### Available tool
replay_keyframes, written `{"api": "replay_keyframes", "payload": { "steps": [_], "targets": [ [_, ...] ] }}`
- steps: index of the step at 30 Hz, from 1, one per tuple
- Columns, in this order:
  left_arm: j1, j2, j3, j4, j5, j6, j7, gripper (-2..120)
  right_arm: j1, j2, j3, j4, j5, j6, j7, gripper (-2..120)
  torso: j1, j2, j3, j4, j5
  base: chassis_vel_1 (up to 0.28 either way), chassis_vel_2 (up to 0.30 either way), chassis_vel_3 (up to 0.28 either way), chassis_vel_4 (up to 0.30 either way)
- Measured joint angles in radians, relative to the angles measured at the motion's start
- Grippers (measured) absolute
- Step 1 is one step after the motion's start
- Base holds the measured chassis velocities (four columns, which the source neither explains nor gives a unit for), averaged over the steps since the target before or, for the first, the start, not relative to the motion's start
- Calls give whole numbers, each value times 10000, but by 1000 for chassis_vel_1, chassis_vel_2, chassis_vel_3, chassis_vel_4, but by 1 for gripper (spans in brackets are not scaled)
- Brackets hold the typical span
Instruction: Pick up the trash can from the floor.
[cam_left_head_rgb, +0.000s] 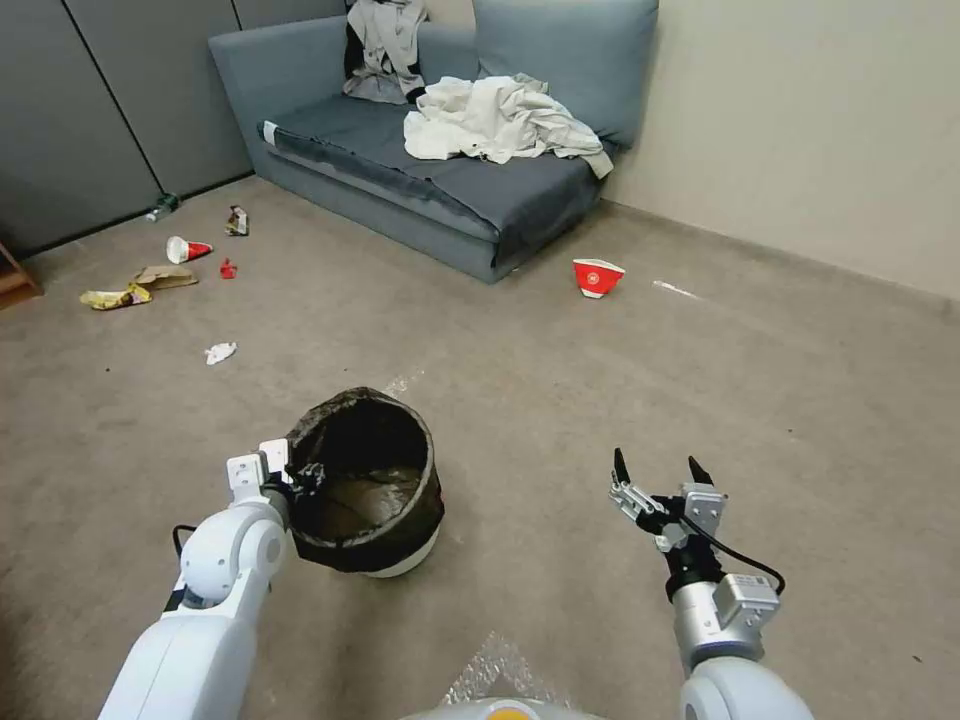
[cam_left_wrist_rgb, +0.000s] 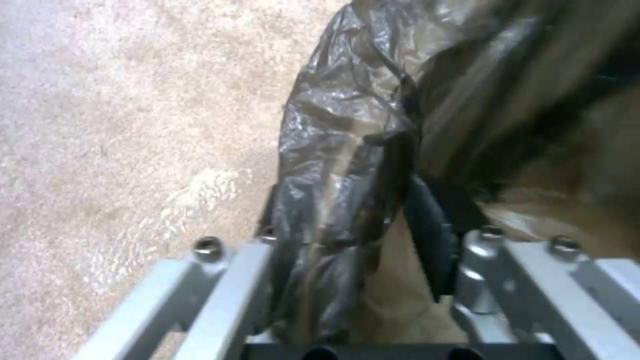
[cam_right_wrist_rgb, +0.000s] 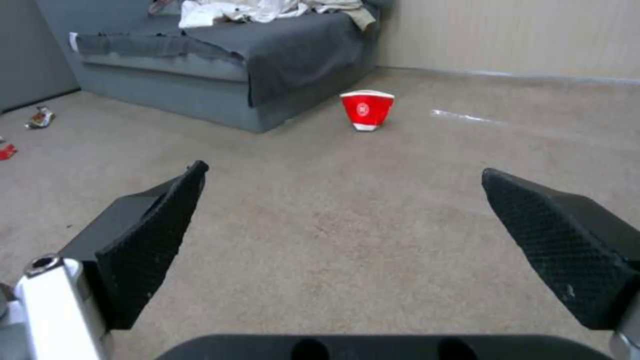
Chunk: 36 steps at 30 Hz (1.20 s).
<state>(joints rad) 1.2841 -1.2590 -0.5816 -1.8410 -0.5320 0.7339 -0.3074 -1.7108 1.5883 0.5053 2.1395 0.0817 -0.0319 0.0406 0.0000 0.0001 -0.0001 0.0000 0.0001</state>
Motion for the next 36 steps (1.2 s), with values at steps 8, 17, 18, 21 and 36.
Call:
{"api": "replay_keyframes", "payload": {
  "steps": [8,17,18,21,36],
  "targets": [
    [49,49,-36,-333,-472,-127,-6,9,9,-1,-30,-4,-4,-1,0,100,0,-1,2,1,-5,0,0,0,0],
    [287,99,-63,-831,-1060,-705,21,3,26,-9,-33,-5,-6,-1,0,100,0,-1,2,-3,0,0,0,0,0],
    [430,118,-81,-1059,-1318,-873,69,3,29,-15,-32,-6,-6,-2,6,100,0,-1,2,1,0,0,0,0,0],
    [634,156,-92,-1309,-1699,-1159,295,3,29,-18,-30,-6,-6,-4,19,100,1,-1,2,0,-5,0,0,0,0],
    [2591,490,-455,-3926,-1111,-2905,1929,3,43,-23,0,155,-1,-9,82,100,0,0,0,0,-1,0,0,0,0]
  ]
}}
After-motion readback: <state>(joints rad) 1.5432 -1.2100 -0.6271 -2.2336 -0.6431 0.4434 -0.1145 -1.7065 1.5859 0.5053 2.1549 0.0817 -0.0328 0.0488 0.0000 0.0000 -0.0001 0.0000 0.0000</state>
